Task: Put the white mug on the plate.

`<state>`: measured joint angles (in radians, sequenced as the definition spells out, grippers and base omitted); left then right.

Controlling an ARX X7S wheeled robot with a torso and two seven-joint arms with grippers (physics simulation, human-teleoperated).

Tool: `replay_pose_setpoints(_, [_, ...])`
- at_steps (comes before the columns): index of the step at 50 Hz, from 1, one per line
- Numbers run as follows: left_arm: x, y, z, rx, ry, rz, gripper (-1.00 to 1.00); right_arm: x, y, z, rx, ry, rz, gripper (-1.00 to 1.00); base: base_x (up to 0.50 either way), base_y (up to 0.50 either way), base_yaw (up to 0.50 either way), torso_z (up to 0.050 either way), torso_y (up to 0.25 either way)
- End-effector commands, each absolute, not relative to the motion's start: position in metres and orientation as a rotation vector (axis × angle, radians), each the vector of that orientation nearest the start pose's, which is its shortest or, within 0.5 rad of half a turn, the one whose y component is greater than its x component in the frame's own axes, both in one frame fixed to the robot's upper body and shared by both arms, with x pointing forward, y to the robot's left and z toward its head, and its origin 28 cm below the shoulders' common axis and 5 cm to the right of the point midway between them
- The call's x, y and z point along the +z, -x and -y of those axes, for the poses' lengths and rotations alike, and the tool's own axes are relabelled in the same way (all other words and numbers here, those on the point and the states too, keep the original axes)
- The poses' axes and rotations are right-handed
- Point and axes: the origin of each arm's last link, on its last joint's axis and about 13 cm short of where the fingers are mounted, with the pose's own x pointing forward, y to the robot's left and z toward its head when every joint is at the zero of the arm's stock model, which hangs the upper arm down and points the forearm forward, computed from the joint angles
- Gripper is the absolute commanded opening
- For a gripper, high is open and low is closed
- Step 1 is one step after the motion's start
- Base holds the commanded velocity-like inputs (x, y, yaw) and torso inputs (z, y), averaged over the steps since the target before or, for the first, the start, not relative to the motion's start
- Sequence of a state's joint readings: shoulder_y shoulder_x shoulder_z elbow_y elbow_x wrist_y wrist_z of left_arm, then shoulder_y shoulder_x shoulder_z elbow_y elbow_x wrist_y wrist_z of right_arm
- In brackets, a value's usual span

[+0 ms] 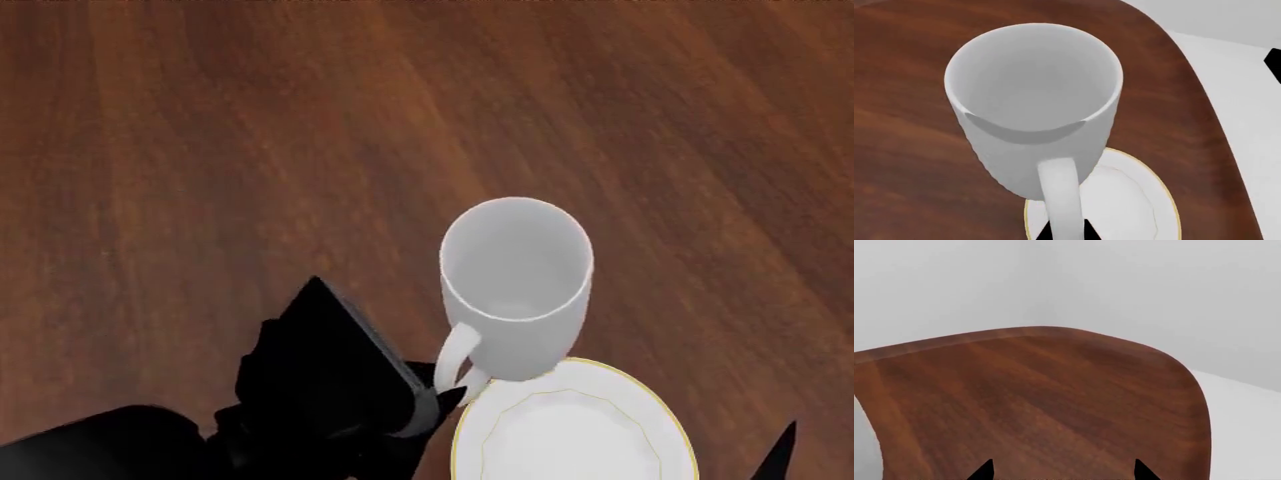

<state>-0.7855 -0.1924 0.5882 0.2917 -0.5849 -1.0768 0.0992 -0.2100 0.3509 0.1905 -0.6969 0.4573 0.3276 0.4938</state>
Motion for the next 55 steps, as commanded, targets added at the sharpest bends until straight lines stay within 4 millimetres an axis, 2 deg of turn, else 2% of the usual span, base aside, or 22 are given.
replay_pose_setpoints(1, [0.171,-0.272,-0.123,-0.937,-0.285,-0.314,-1.0,0.115,-0.157,0.161,-0.386,-0.073,0.157,1.0,0.0,0.0,0.0,0.0,0.0])
replay_pose_setpoints(25, [0.17,-0.282,-0.116,-0.992,-0.287,-0.411,-1.0,0.114,-0.159,0.161,-0.381,-0.074,0.155,1.0,0.0,0.0,0.0,0.0,0.0])
replay_pose_setpoints(35, [0.161,-0.286,-0.111,-0.993,-0.364,-0.4,-1.0,0.112,-0.16,0.161,-0.38,-0.076,0.149,1.0,0.0,0.0,0.0,0.0,0.0])
replay_pose_setpoints(55, [0.145,-0.29,-0.102,-1.02,-0.287,-0.4,-1.0,0.108,-0.16,0.162,-0.379,-0.081,0.141,1.0,0.0,0.0,0.0,0.0,0.001])
